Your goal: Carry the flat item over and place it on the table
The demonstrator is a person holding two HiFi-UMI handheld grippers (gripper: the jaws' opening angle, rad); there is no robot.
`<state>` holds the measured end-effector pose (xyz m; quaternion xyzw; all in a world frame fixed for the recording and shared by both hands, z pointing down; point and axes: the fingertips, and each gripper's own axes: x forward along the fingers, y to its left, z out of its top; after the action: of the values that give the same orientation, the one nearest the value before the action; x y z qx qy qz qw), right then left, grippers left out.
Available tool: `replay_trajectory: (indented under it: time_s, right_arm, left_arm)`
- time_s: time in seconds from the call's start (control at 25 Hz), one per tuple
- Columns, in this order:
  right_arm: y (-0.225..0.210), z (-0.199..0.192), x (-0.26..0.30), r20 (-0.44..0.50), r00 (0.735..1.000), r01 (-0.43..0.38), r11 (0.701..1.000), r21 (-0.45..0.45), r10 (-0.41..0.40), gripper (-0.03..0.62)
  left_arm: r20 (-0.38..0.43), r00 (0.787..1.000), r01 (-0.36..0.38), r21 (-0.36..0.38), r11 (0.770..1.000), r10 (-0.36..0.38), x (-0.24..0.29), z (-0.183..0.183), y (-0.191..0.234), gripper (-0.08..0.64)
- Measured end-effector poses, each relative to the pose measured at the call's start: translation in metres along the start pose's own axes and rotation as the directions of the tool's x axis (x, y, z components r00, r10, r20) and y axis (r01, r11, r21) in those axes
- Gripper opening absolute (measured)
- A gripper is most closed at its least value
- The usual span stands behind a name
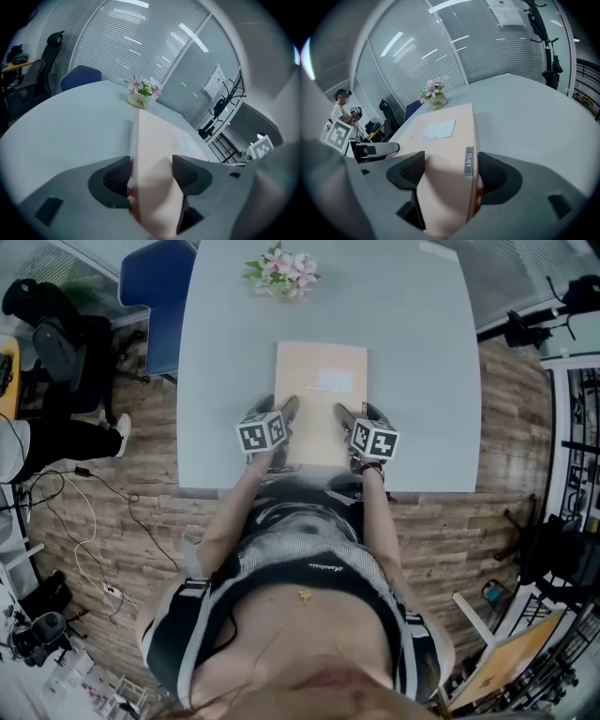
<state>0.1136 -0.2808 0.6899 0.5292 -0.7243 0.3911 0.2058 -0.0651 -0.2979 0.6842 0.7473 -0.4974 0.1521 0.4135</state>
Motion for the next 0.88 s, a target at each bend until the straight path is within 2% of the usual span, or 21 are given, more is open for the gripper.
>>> replay_trajectory:
  time_s: [0.24,0.6,0.88]
  right_arm:
    - [-0.0028,-0.0030,0.0035,0.006,1.000,-0.016,1.000,0.000,0.016,0.371]
    - [-0.0027,-0.0025,0.0033,0.027,1.000,0.005,0.999,-0.033,-0.005,0.371]
    - [-0.0040,-0.0038,0.0018,0.057,0.998,0.001,0.999,-0.040,0.001,0.367]
  left_arm:
    - [0.017,1.000,-0.005,0.023,1.000,0.004,0.0038,-0.0048,-0.0011,0.279]
    - [0.044,0.999,-0.001,0.040,0.999,0.000,0.0051,-0.0054,0.0005,0.281]
    - [0.063,0.997,-0.058,0.101,0.993,0.052,-0.0016,0.0005,-0.0022,0.279]
